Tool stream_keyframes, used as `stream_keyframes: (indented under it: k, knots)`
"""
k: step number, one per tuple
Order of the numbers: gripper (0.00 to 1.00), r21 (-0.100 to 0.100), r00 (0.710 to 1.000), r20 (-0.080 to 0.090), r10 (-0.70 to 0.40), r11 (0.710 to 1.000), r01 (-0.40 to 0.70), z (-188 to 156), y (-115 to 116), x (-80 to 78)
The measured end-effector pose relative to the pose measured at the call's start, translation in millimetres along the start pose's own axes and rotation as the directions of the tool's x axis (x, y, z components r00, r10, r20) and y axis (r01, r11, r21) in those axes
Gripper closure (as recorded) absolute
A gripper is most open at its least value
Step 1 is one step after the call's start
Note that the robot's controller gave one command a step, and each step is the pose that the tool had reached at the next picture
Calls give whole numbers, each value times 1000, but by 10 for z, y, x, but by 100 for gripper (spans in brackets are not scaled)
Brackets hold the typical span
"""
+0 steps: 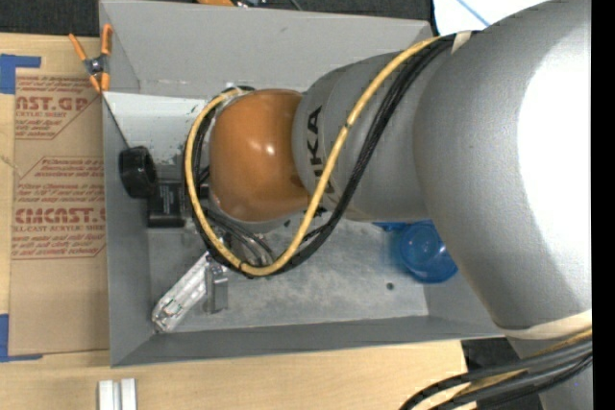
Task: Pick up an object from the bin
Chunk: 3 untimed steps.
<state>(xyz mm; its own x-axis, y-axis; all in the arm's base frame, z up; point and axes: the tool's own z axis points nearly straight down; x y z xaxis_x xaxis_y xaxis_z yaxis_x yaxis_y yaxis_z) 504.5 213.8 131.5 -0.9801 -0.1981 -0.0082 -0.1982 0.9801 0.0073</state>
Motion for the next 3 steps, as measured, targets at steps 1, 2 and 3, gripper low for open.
stream_keyframes:
  k: [1, 2, 3]
  knots:
    - [0, 0, 978, -3, -210, 978, 210, 638, 0, 24]
    - [0, -1, 999, 12, -43, 999, 43, 602, 152, 116]
    - [0, 0, 990, 2, -141, 990, 141, 616, 49, -14]
